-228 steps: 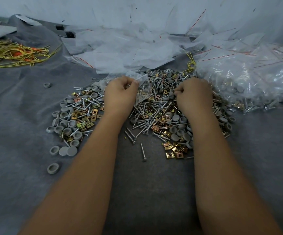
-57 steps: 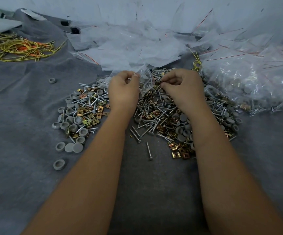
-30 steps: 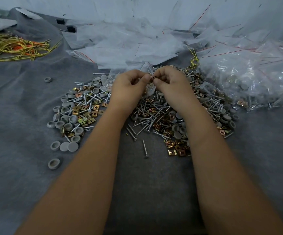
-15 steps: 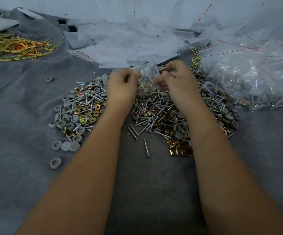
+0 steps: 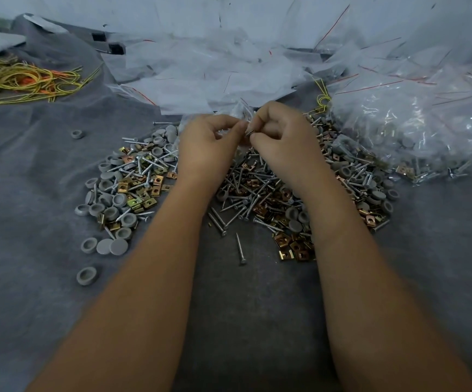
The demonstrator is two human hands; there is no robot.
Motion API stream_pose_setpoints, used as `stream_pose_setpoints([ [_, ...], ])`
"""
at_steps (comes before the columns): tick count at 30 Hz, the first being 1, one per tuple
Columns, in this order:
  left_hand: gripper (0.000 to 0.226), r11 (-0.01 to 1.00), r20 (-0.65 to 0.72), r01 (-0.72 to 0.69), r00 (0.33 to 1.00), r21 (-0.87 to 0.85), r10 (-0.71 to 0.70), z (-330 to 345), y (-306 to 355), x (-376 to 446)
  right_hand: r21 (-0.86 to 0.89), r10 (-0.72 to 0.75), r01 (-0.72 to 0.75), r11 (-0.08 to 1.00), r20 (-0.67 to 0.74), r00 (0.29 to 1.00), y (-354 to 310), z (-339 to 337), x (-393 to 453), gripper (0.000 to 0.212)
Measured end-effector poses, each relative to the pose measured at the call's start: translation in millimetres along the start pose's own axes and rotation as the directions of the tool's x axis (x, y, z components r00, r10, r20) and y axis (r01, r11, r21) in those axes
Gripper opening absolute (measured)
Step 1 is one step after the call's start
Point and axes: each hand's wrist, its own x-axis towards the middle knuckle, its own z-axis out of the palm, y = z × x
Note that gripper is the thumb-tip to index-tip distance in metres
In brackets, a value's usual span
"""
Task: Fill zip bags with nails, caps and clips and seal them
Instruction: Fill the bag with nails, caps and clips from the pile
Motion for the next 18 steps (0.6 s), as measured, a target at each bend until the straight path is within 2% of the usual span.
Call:
stream_pose_setpoints([
  [2, 0.019, 0.998, -0.037, 0.025, 0.999, 0.056, -0.023, -0.4, 0.4, 0.2, 0.009, 0.019, -0.019, 1.000, -0.017, 1.000, 0.2, 0.6, 0.1, 0.008],
  [4, 0.010, 0.996, -0.067, 0.054, 0.997, 0.075, -0.049, -0.6, -0.2, 0.8, 0.028, 0.044, -0.043, 0.999, -0.036, 0.998, 1.0, 0.5, 0.7, 0.008],
  [6, 0.006, 0.997, -0.082, 0.072, 0.994, 0.021, -0.071, -0.8, -1.3, 1.4, 0.021, 0.059, -0.058, 0.998, -0.051, 0.997, 2.6, 0.2, 1.5, 0.008],
  [11, 0.031, 0.986, -0.083, 0.083, 0.992, -0.145, -0.096, -2.1, -1.1, 1.6, -0.005, 0.070, -0.071, 0.997, -0.087, 0.994, 6.3, 0.3, 3.6, 0.008],
  [14, 0.023, 0.961, -0.102, 0.134, 0.981, -0.244, -0.162, -1.9, 0.3, 2.2, -0.057, 0.063, -0.069, 0.996, -0.099, 0.993, 8.0, 1.1, 4.3, 0.009],
  [18, 0.018, 0.949, -0.080, 0.127, 0.985, -0.290, -0.156, -3.7, 1.7, 1.5, -0.181, 0.028, -0.049, 0.982, -0.117, 0.993, 9.8, 3.0, 6.0, 0.012],
])
